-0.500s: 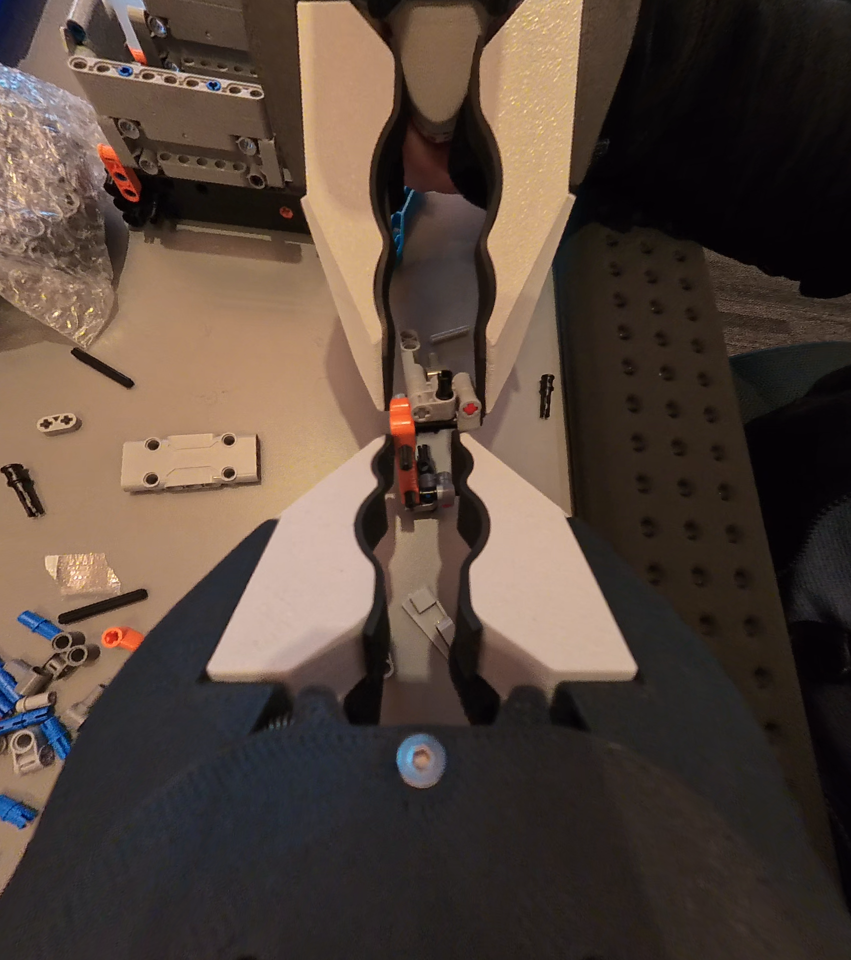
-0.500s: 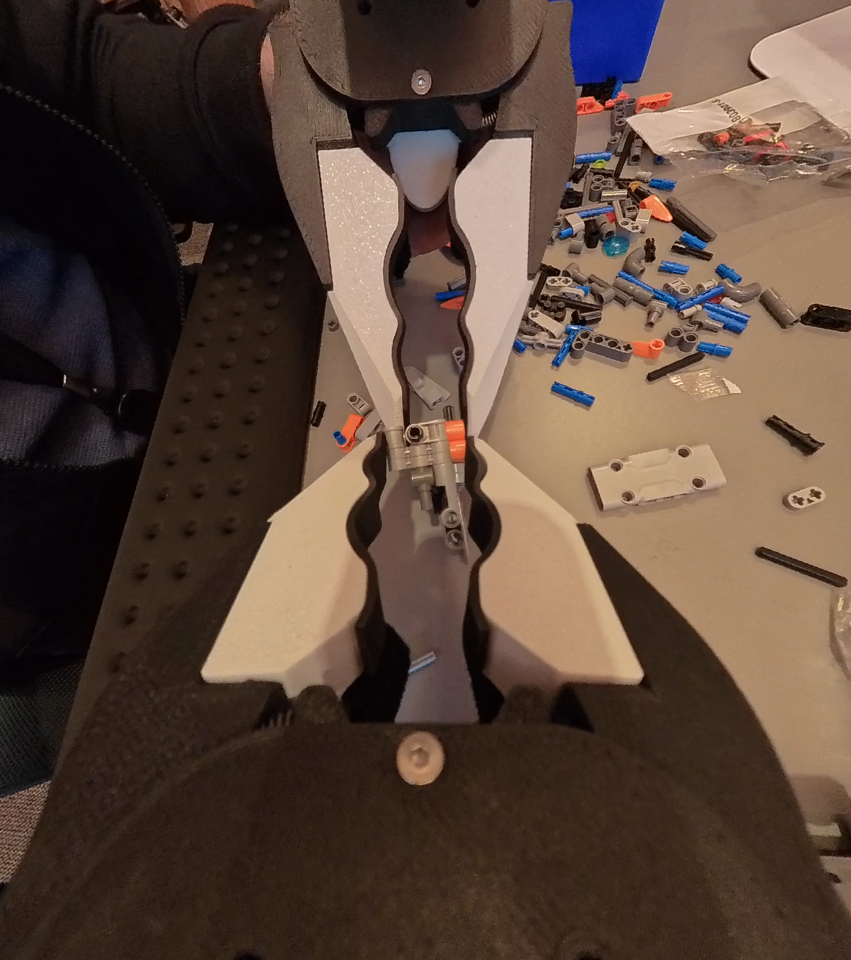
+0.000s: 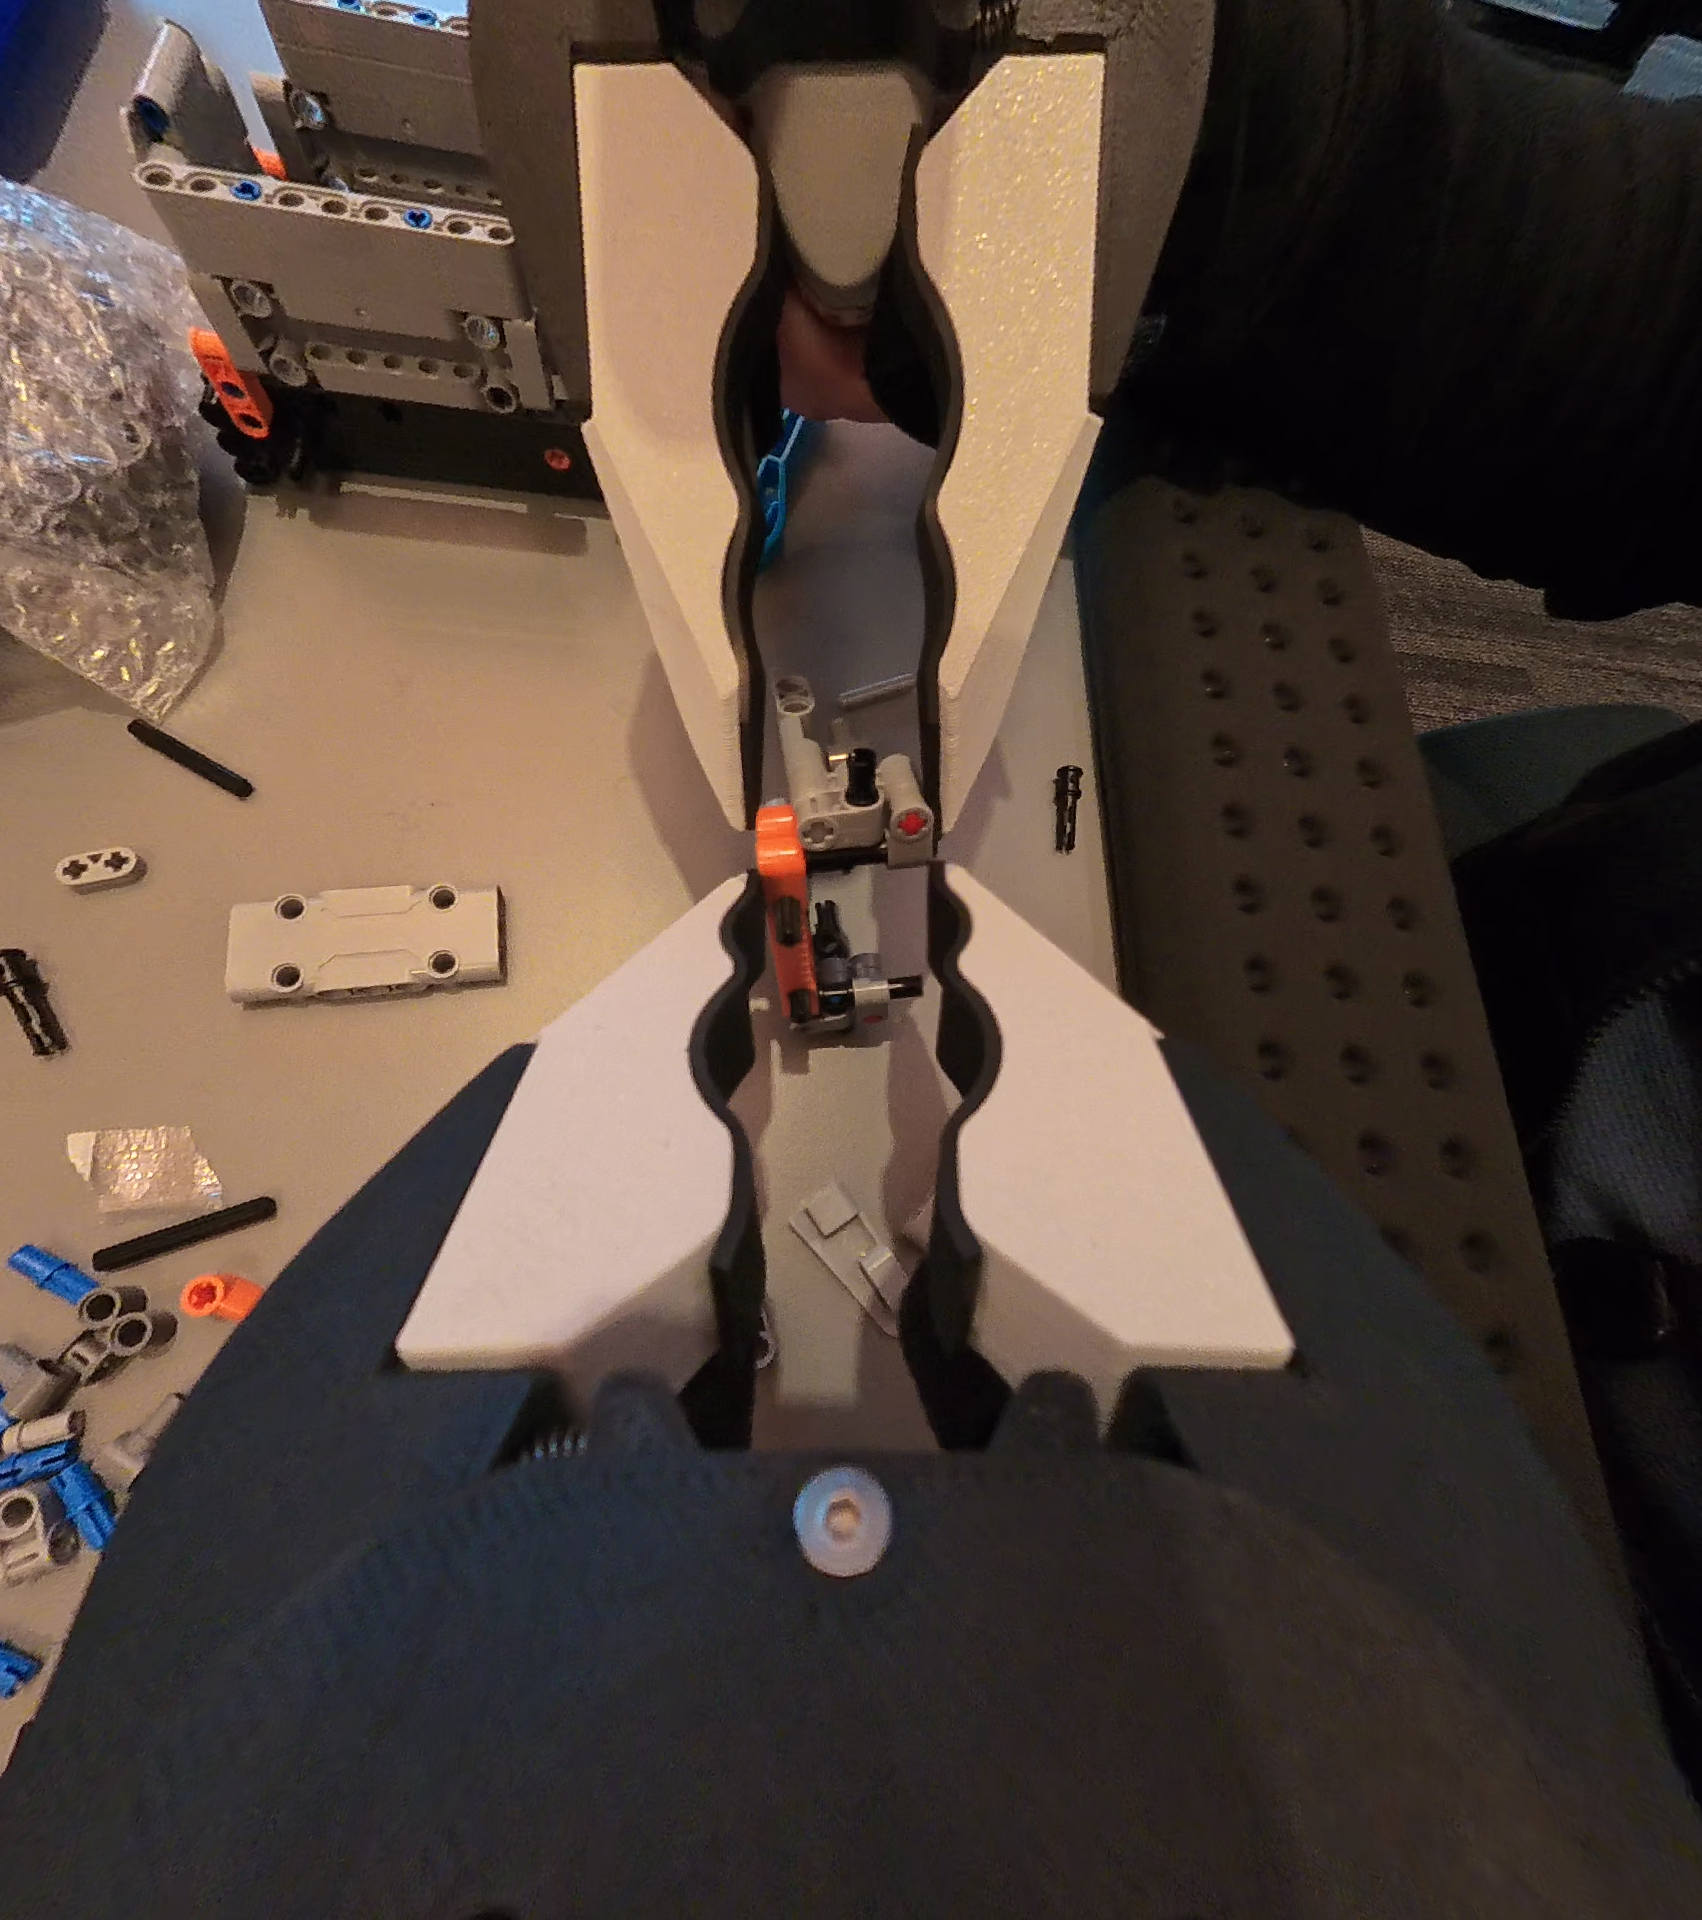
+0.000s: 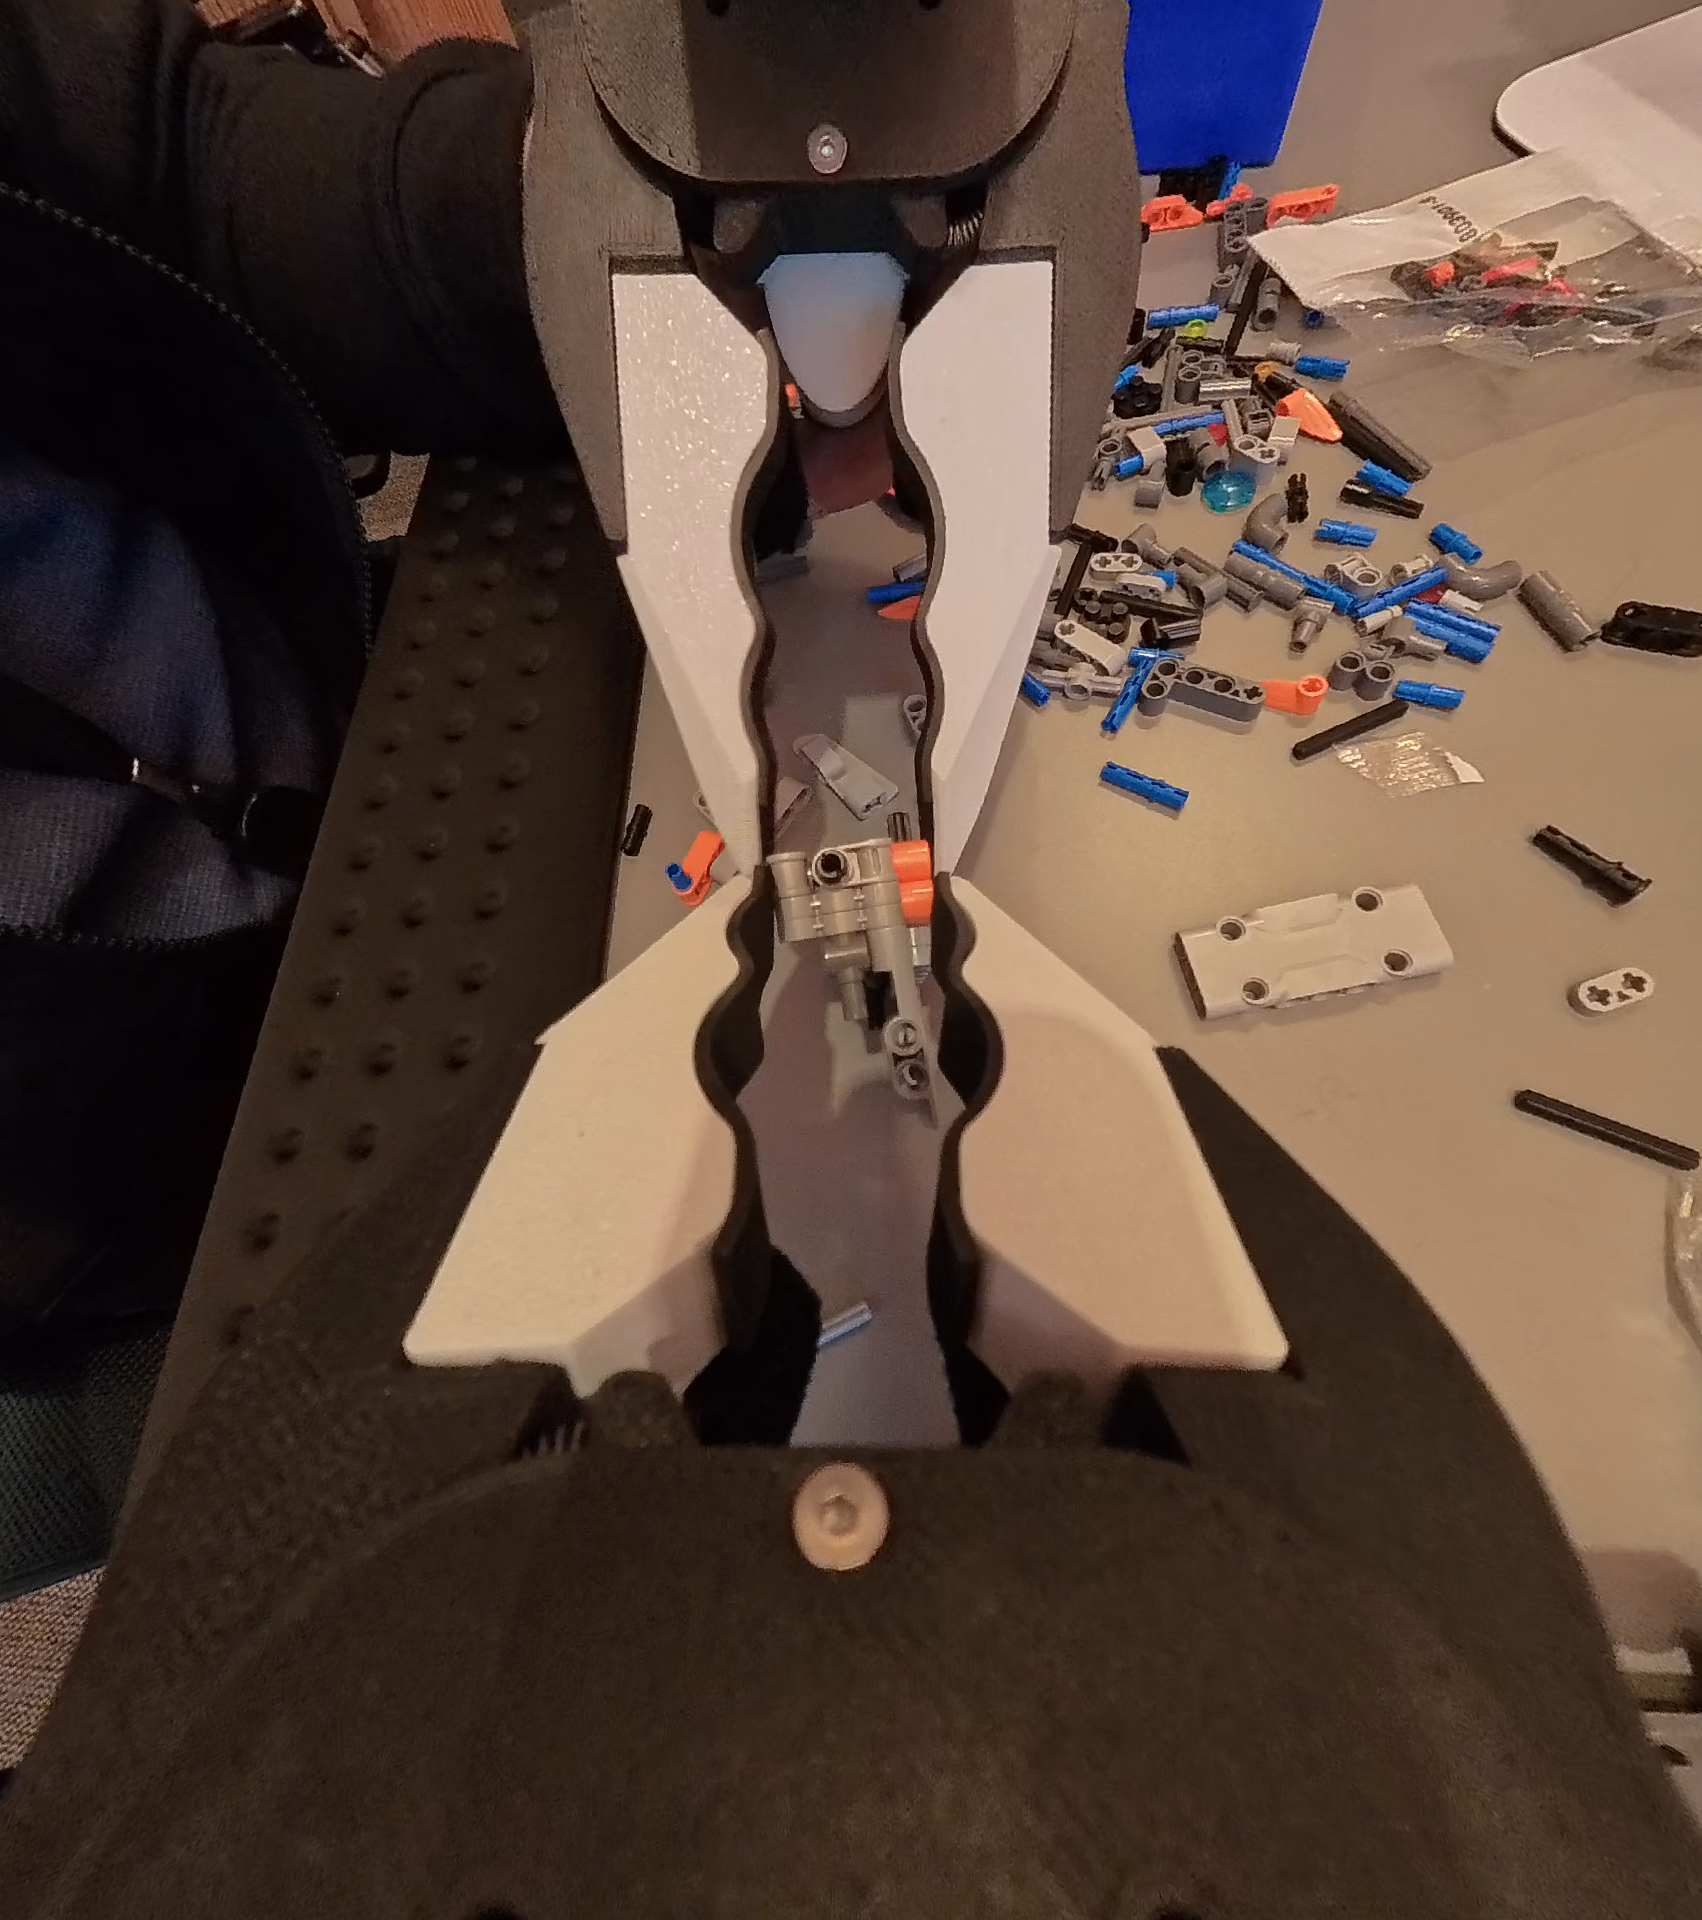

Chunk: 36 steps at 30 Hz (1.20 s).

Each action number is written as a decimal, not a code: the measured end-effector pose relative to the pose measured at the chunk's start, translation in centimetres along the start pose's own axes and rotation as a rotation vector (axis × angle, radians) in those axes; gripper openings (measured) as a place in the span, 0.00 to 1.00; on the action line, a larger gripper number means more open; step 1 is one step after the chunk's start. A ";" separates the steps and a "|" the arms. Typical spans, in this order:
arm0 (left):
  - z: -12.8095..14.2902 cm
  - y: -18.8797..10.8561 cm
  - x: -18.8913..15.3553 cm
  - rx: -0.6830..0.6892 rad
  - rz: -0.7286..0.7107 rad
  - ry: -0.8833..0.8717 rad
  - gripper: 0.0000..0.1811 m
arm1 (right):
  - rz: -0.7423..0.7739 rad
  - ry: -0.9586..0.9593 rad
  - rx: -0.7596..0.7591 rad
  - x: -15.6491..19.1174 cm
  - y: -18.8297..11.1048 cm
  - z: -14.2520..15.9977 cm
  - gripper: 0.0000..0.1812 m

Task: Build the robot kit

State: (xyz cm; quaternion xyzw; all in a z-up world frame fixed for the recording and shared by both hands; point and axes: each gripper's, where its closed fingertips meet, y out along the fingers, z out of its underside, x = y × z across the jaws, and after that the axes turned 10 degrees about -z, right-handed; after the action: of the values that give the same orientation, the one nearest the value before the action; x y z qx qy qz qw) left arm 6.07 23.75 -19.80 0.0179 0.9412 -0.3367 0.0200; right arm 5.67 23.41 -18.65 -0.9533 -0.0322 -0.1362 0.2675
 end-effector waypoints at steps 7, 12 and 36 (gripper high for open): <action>-0.2 0.0 0.0 -0.008 0.003 -0.030 0.16 | 0.006 0.000 0.000 0.0 0.0 0.0 0.15; -0.2 0.1 0.1 -0.003 -0.022 -0.017 0.15 | 0.012 0.002 0.007 -0.1 0.0 0.0 0.16; 0.0 0.0 0.4 0.033 -0.062 0.043 0.11 | 0.062 -0.005 0.033 -0.4 -0.1 -0.1 0.13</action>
State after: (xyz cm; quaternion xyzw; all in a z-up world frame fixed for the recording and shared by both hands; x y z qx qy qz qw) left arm 5.68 23.80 -19.82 -0.0039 0.9358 -0.3523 -0.0109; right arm 5.26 23.41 -18.64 -0.9496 -0.0056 -0.1249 0.2873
